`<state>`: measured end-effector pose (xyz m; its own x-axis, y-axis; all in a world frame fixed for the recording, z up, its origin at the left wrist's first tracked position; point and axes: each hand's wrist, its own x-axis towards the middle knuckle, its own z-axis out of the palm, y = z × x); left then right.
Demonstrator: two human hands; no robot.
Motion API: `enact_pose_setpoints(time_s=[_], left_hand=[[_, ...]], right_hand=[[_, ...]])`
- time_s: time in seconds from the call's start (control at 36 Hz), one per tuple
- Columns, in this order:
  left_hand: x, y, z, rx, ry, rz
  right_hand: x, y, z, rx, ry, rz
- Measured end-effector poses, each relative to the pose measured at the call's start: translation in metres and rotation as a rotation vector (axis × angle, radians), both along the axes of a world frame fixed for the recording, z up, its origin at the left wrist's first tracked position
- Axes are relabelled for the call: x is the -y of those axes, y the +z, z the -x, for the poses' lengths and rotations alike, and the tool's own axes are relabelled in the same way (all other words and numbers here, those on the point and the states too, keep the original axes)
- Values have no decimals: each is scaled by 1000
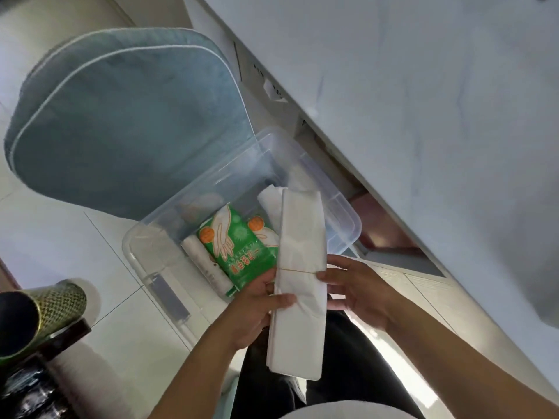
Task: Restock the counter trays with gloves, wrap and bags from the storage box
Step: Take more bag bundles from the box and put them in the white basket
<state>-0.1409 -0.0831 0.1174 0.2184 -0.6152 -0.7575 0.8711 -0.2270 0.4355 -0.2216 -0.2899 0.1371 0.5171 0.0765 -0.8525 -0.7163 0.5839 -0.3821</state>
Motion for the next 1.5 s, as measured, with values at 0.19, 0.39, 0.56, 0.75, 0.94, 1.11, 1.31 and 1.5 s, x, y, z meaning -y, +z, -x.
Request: enact_pose_setpoints(time_s=[0.19,0.39,0.56,0.75,0.94,1.11,1.31,1.5], left_hand=[[25,-26,-32,35,-426,66],[56,-131,-82,51,28,-352],[99,-186,-77,-114,-116,-552],[115,-222,-69,-277,164,-578],[86,-191,-83,-340,223,-478],[29,-120,-82,-325,250,-410],[-15,-35,-71,-36,329,-244],[-14,45,-74,210,310,20]], right_hand=[[2,-17,29,-11,-166,37],[-4,-28,44,-79,-208,237],[-6,-41,62,-126,-245,386],[2,-46,73,-139,-232,429],[5,-36,71,-133,-147,524],[-4,1,59,-64,1,698],[-14,66,44,108,120,913],[-3,135,36,327,57,1124]])
